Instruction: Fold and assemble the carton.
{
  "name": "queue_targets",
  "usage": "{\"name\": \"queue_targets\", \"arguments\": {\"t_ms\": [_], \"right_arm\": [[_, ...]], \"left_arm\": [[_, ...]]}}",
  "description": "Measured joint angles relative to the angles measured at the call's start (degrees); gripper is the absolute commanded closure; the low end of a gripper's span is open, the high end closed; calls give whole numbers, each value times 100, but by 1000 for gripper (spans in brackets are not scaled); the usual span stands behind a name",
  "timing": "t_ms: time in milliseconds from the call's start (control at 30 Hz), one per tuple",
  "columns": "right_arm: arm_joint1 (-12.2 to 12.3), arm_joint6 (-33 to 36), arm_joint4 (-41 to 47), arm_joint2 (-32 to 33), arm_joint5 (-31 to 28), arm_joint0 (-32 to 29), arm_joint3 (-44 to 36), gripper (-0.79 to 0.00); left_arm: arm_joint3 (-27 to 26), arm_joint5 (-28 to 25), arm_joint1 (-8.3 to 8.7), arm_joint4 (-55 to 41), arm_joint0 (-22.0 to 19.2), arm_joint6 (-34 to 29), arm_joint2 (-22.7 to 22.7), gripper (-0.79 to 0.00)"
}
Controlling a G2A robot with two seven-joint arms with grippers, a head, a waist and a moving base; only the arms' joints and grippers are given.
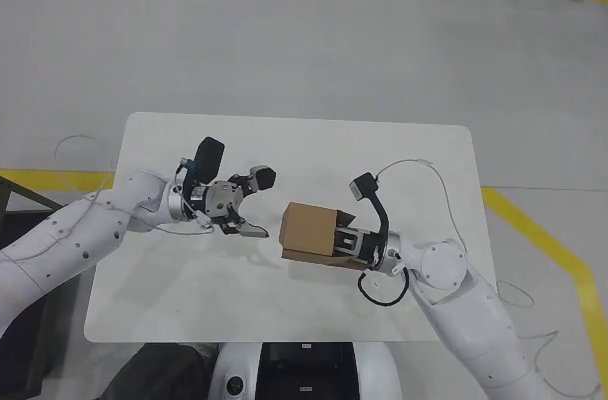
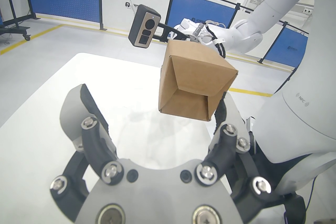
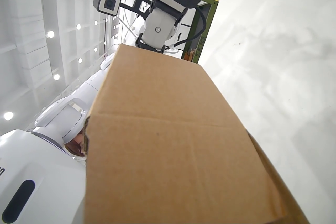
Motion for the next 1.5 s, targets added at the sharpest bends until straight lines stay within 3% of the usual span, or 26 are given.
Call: {"name": "queue_targets", "arguments": {"t_ms": [367,667,967,1500], "right_arm": [[5,-41,-103,-107,42,17,-70,0],[1,-44,-112,-205,59,51,-88,0],[-6,-37,31,-245,27,118,-1,0],[18,16,253,-192,-41,85,25,0]], "left_arm": [[84,-1,-269,-438,0,-792,-86,-785],[124,0,-402,-551,77,-1052,-221,-785],[118,0,-443,-600,159,-1134,-353,-785],[181,0,-336,-279,501,-964,-688,-785]]}}
